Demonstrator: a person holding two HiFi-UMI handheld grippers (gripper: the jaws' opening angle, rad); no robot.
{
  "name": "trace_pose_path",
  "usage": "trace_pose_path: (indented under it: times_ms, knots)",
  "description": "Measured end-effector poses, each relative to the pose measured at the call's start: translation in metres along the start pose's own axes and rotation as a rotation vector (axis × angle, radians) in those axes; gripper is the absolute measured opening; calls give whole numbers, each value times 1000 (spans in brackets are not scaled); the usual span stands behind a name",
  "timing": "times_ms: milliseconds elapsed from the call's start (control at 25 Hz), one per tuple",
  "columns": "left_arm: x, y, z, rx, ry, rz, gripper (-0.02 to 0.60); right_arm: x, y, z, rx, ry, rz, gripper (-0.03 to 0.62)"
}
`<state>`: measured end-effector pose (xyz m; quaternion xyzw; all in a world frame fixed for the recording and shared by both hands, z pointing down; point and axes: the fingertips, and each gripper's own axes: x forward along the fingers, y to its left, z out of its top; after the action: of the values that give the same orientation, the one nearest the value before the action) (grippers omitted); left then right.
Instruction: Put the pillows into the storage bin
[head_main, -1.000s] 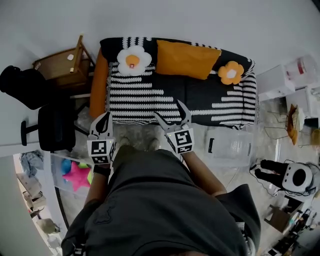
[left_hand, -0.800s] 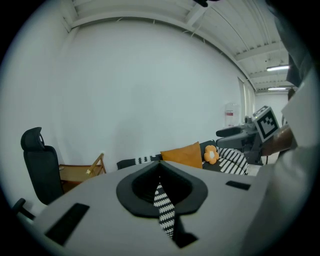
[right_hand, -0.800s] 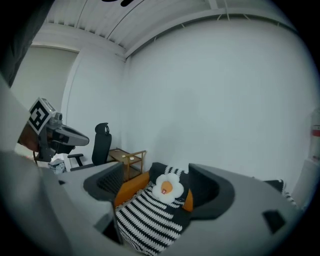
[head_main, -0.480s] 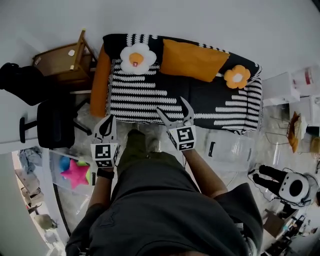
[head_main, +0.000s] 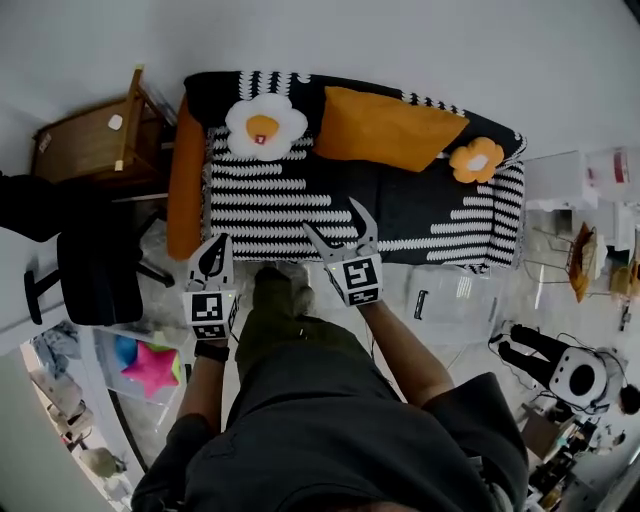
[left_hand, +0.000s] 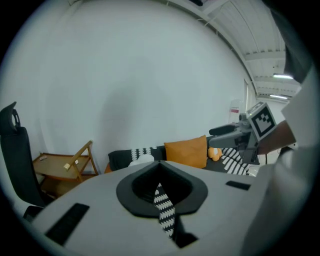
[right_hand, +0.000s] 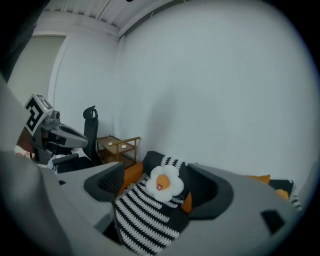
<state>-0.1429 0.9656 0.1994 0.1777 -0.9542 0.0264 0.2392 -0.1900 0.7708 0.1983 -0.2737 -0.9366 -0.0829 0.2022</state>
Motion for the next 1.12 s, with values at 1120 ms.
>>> trace_pose_path:
  times_ms: [1120]
  knots:
    - [287, 137, -58, -54, 103, -62, 3, 346, -87, -90, -13, 167, -26, 360]
